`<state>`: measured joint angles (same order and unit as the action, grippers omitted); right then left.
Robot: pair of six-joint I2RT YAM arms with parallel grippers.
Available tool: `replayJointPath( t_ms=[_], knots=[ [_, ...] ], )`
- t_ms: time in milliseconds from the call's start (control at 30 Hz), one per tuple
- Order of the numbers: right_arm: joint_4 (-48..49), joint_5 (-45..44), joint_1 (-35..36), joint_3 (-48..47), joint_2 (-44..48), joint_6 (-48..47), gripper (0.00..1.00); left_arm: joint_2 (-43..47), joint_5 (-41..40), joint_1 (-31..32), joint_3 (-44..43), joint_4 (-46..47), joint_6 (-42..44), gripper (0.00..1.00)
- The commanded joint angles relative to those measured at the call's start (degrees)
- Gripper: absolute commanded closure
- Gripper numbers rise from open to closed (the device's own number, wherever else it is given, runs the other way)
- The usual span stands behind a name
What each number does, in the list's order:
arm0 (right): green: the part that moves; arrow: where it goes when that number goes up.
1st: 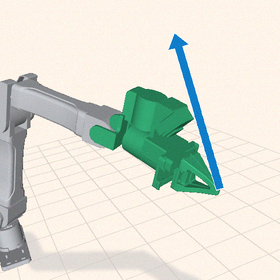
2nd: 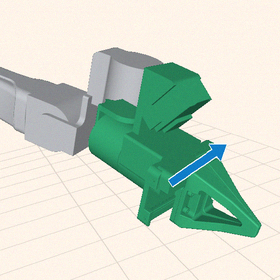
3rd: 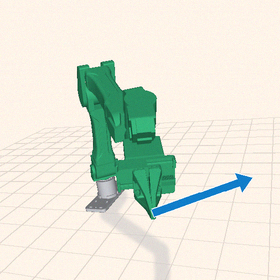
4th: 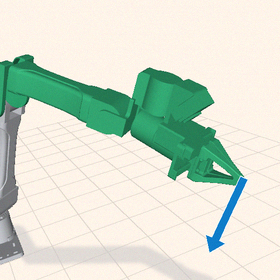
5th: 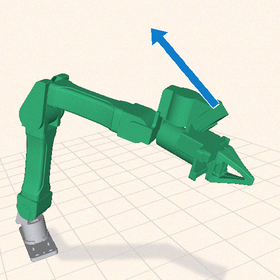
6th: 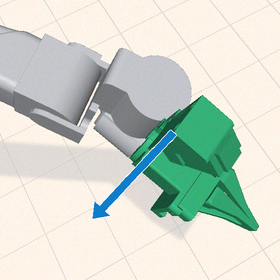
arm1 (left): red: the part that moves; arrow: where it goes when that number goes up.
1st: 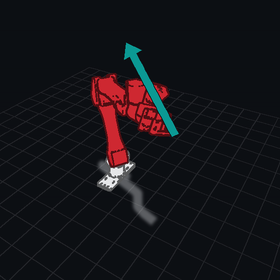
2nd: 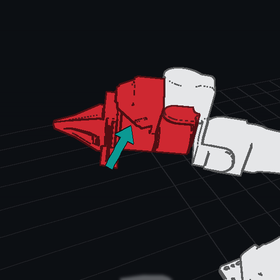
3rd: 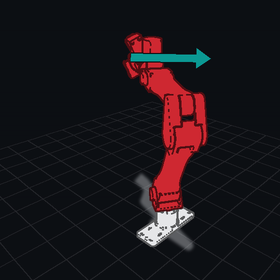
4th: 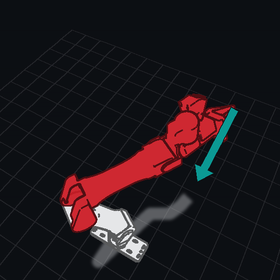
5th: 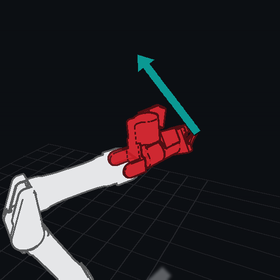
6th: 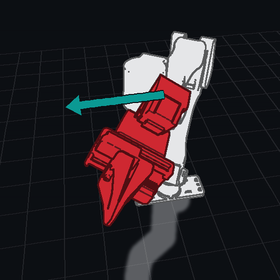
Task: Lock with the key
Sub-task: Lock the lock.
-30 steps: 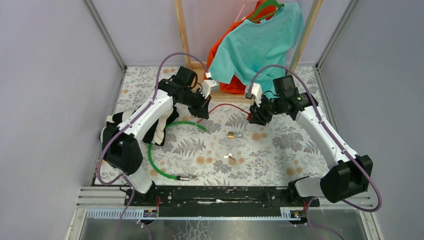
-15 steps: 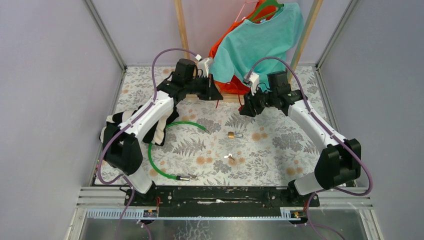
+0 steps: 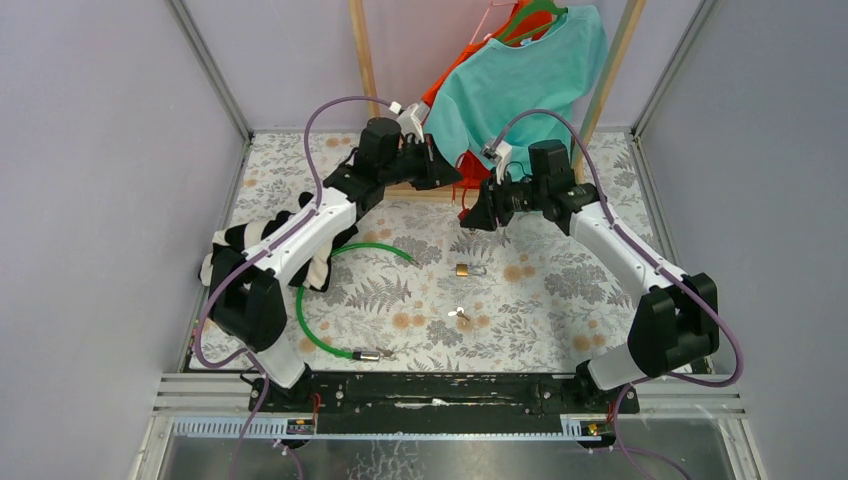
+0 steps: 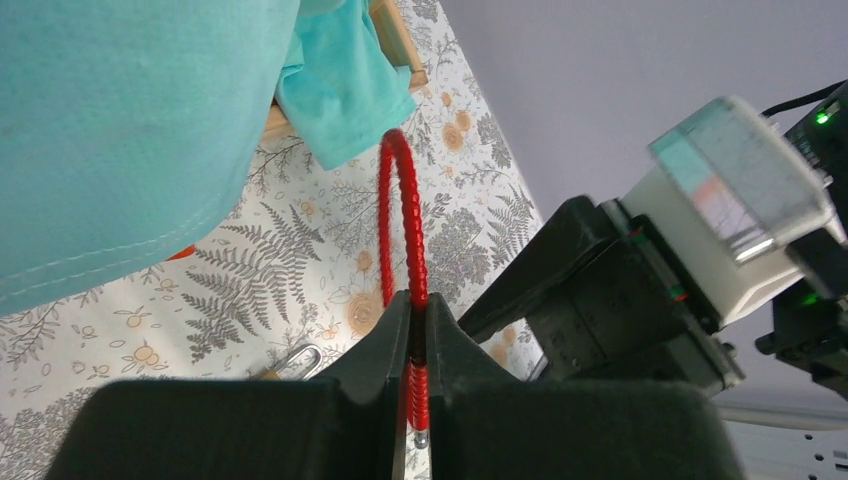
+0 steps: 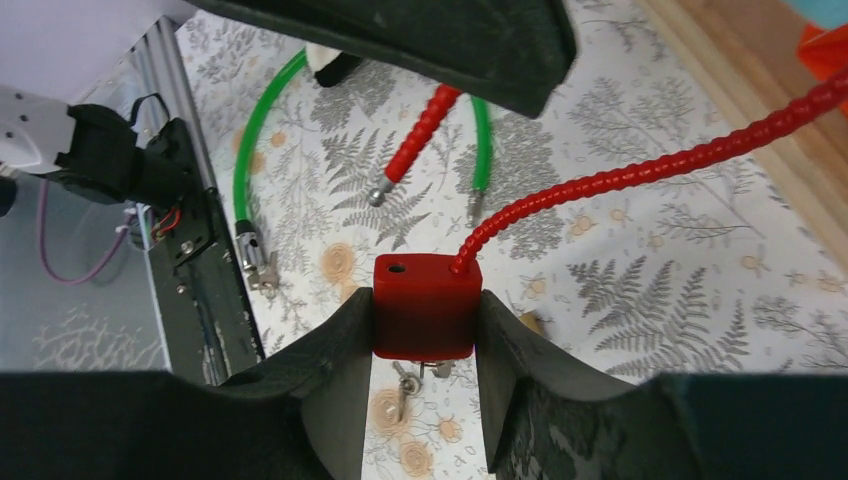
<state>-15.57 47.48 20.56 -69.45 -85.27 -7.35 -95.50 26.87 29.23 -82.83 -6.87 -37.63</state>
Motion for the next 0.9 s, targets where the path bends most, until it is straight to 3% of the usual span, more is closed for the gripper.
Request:
replayJointPath(
  t_ms=[0, 433, 867],
  knots=[
    [8.25, 8.19, 1.93, 0.60, 1.38, 2.54, 1.00, -1.40, -0.78, 1.92, 1.08, 4.41, -2.51, 1.00],
    [11.31, 9.57, 1.98, 1.36, 2.14, 4.93, 1.00, 0.82, 1.16, 2.82, 5.28, 6.90, -3.96, 1.00],
    [15.98, 12.94, 0.13, 6.45, 3.91, 6.72, 1.00, 3.53, 7.29, -0.30, 9.63, 14.69, -9.34, 1.00]
  ],
)
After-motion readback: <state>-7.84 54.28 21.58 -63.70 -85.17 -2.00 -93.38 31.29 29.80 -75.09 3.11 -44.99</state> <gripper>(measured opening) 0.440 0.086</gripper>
